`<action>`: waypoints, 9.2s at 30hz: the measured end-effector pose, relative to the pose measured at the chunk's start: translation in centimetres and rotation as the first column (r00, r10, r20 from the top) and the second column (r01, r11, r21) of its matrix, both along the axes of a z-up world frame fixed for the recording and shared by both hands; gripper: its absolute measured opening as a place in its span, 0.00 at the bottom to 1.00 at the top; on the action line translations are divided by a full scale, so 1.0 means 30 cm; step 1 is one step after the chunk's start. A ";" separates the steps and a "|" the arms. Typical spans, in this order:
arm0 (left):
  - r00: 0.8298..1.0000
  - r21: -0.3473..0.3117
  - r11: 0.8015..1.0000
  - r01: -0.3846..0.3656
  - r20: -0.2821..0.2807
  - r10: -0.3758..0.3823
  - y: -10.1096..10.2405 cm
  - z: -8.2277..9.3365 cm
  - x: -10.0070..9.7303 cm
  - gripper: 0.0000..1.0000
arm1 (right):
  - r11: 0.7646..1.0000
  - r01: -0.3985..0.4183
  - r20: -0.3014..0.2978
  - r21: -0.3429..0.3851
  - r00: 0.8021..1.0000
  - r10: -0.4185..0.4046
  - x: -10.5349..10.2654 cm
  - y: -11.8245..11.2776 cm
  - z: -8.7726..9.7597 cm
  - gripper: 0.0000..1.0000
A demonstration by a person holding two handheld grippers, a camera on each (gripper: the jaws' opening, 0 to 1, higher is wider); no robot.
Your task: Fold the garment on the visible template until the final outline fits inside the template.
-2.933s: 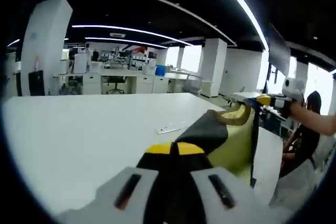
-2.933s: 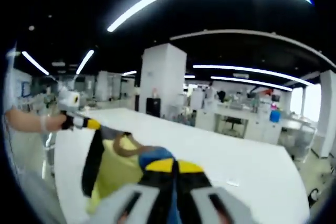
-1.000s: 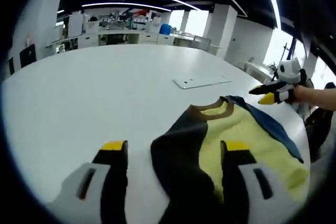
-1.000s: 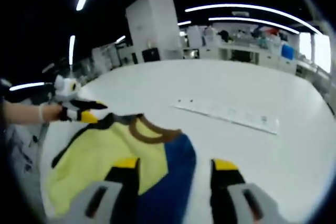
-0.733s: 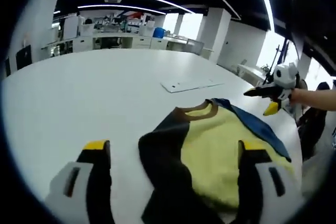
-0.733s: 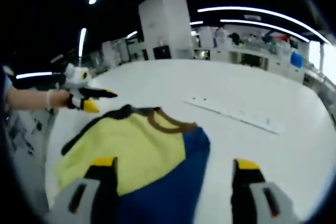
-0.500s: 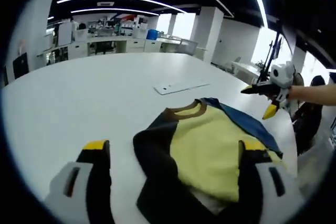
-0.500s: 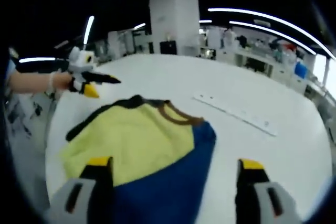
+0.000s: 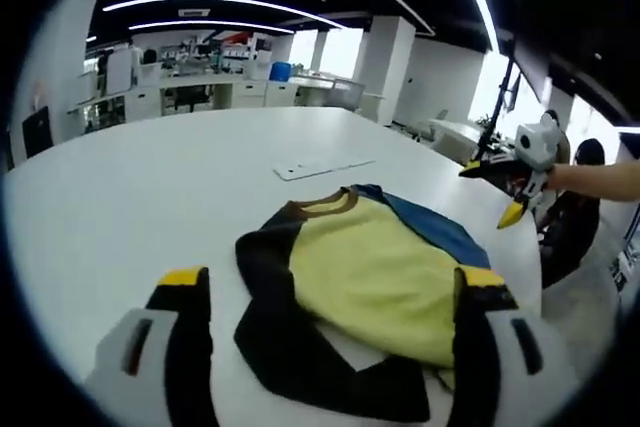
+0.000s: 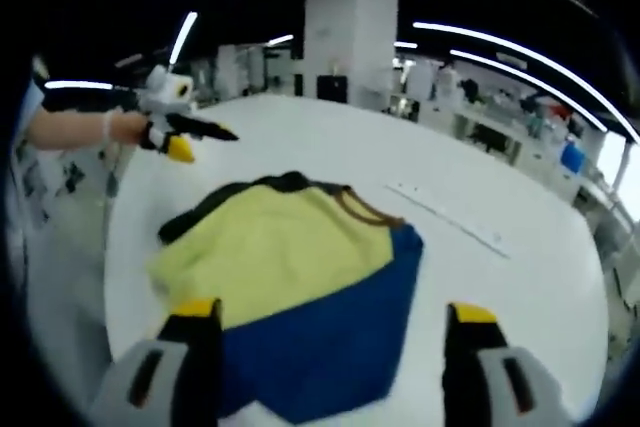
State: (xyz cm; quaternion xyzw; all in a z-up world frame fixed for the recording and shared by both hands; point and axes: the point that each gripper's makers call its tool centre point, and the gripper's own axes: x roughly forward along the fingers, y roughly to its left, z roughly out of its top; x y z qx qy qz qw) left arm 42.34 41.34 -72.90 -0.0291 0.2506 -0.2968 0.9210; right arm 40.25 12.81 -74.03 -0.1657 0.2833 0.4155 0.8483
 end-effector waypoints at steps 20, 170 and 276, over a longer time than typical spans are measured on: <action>1.000 0.006 1.000 -0.017 -0.005 0.017 0.006 -0.003 -0.287 0.95 | 0.998 -0.069 -0.023 0.002 0.997 0.069 -0.287 0.031 -0.047 0.82; 0.954 -0.060 0.959 -0.278 -0.131 0.268 0.042 -0.152 -0.347 0.84 | 0.592 0.799 -0.093 -0.102 0.585 -0.806 0.303 -1.149 -0.267 0.00; 0.958 -0.146 0.971 -0.191 -0.243 0.152 0.021 -0.151 -0.403 0.00 | 0.883 0.435 -0.011 0.175 0.898 -0.440 -0.292 -0.554 0.104 0.97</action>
